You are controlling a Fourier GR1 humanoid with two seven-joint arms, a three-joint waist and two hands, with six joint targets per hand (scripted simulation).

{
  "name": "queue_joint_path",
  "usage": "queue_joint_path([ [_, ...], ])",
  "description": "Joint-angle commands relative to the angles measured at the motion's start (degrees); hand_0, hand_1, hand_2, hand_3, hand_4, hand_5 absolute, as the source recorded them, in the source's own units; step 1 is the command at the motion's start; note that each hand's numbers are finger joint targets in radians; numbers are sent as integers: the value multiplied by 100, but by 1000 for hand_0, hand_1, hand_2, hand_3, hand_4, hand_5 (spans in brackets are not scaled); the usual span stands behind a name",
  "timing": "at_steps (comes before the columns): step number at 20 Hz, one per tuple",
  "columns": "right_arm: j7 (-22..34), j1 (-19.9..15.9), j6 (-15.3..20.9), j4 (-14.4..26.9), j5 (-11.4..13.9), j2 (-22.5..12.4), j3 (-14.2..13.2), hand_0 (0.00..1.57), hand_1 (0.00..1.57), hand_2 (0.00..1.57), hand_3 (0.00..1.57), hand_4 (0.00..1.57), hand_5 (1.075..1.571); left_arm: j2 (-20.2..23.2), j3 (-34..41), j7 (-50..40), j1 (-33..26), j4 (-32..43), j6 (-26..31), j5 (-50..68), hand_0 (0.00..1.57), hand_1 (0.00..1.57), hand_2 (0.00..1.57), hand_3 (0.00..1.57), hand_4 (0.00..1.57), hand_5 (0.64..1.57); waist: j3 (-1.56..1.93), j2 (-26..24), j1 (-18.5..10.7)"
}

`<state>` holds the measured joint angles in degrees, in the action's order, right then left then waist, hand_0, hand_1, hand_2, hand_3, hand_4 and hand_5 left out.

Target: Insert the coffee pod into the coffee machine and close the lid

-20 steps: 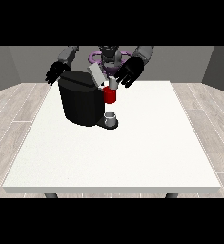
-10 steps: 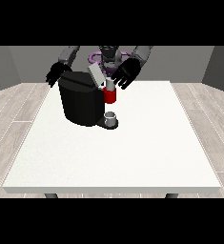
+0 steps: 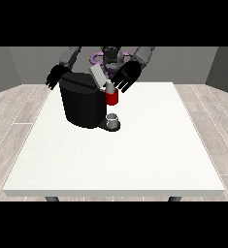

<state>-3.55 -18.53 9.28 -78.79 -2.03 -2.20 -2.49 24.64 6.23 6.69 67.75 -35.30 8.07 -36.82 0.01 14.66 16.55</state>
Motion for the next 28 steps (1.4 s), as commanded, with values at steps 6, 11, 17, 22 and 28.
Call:
queue_joint_path([
  [6,253,-60,-52,-215,-91,-162,-109,0,0,0,0,433,1571,90,27,245,-218,137,-26,-81,1236,1236,1279,1197,487,1571,-2,39,8],
  [11,201,40,68,-204,46,2,61,0,0,0,0,437,1571,33,59,-22,-23,177,124,-81,1220,1220,1252,1152,467,1571,-2,-45,79],
  [17,-19,169,74,61,0,11,-57,0,0,0,0,397,1571,30,-1,34,-77,72,104,-171,1152,1152,1178,1020,450,1571,0,23,-30],
  [22,-39,-21,146,-46,42,34,-33,0,0,0,0,438,1571,-122,-82,187,-145,32,-88,-273,1056,1056,1108,937,393,1571,-1,97,-40],
  [28,-261,80,-22,107,-27,-31,-80,0,0,0,0,458,1571,104,-4,208,-11,0,71,-281,1064,1064,1117,952,360,1571,0,112,-70],
])
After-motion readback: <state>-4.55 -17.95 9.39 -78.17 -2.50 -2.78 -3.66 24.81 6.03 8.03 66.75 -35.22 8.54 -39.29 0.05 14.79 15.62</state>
